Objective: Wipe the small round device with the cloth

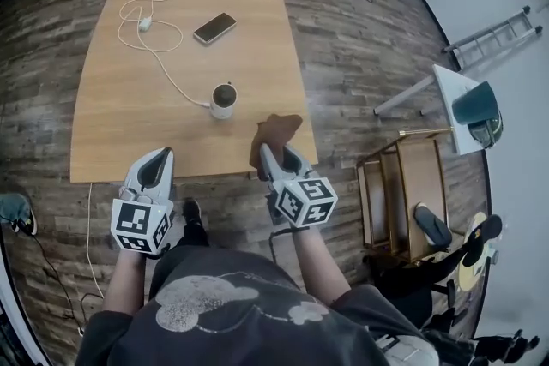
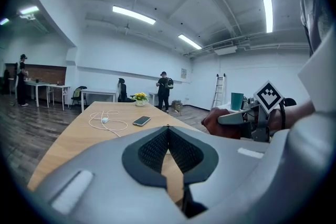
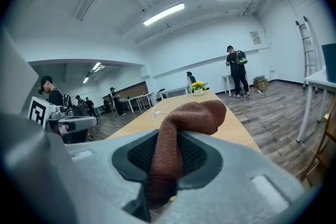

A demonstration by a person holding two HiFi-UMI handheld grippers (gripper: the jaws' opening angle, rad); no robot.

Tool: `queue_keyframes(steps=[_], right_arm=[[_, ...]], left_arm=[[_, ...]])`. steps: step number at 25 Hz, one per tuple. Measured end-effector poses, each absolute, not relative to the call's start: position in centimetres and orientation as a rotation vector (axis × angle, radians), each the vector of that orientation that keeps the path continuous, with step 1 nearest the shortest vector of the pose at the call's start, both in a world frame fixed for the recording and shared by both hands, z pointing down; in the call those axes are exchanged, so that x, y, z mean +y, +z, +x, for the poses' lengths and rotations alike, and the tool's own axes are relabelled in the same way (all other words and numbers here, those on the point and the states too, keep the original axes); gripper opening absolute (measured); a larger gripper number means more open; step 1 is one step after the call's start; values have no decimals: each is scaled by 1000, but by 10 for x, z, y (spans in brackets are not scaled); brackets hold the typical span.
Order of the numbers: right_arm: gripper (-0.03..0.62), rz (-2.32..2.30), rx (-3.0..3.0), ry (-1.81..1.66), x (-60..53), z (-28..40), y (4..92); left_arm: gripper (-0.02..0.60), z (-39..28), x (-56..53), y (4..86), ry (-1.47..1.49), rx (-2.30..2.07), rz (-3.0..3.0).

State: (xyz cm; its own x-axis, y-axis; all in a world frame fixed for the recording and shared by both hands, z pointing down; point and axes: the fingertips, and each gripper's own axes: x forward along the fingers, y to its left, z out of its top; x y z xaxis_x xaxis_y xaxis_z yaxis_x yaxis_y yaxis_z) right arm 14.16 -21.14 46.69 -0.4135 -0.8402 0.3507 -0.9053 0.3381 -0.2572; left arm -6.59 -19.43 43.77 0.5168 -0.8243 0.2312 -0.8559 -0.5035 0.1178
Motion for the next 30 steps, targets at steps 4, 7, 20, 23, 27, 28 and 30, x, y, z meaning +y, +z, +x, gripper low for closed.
queue_keyframes(steps=[4, 7, 20, 23, 27, 28, 30], right_arm=[[80, 1542, -2442, 571, -246, 104, 466], [80, 1454, -2427, 492, -264, 74, 470], [80, 1357, -2314, 582, -308, 39, 520], [80, 1375, -2291, 632, -306, 56, 527], [80, 1406, -2254, 683, -305, 86, 533], [80, 1413, -2245, 686, -306, 94, 534], [80, 1426, -2228, 686, -306, 108, 535]], left_arm=[[18, -92, -230, 443, 196, -1416, 2506], [18, -100, -251, 452, 222, -1376, 2511], [18, -97, -286, 464, 272, -1264, 2541], [18, -94, -286, 470, 292, -1273, 2519], [18, -83, -286, 470, 294, -1287, 2500], [18, -79, -286, 470, 295, -1286, 2499], [18, -71, -287, 470, 299, -1281, 2498]])
